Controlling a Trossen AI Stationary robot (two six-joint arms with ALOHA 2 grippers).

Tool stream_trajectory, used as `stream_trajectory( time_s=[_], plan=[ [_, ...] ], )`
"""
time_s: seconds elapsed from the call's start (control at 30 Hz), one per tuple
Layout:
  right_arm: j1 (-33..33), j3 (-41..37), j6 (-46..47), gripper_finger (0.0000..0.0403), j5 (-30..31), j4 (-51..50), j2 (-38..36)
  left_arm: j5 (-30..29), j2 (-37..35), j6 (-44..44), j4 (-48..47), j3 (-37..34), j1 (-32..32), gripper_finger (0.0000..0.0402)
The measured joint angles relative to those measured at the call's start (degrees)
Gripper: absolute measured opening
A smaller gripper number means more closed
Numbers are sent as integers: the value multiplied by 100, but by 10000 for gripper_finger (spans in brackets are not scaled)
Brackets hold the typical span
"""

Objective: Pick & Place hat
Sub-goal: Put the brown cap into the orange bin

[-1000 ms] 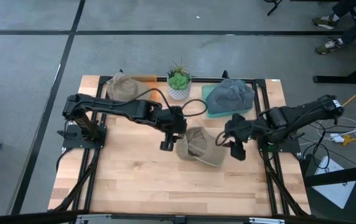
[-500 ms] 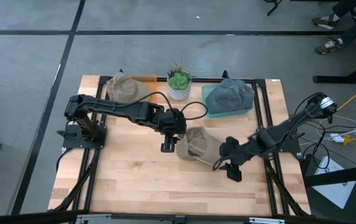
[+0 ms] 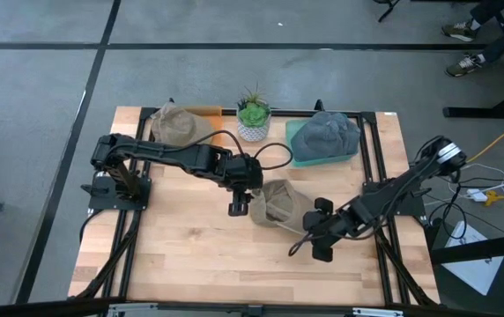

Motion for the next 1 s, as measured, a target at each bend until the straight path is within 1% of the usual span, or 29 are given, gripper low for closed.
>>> stream_trajectory(
  time_s=[0.23, 0.47, 0.5, 0.63, 0.77, 0.87, 0.93, 1.0],
  plan=[
    [2, 0, -153, 188, 4, 86, 259, -12, 0, 5, -1, 0, -103, 184],
    [-5, 0, -408, 188, 116, 273, 773, -308, -2, 11, -14, 0, -146, 184],
    [-20, 0, -421, 188, 213, 271, 856, -317, -2, 8, -25, 0, -146, 184],
    [-94, 0, -283, 188, 539, 264, 1111, -319, -2, 3, -62, 0, -146, 184],
    [-213, 0, -15, 186, 589, 281, 1242, -374, -2, 3, -99, 0, -146, 184],
    [-284, 0, 187, 164, 594, 297, 1247, -488, -4, 8, -260, 0, -146, 184],
    [-309, 0, 285, 131, 593, 287, 1217, -548, -4, -38, -490, 0, -146, 184],
    [-332, 0, 318, 86, 609, 306, 1173, -627, -7, -143, -781, 0, -146, 184]
  ],
)
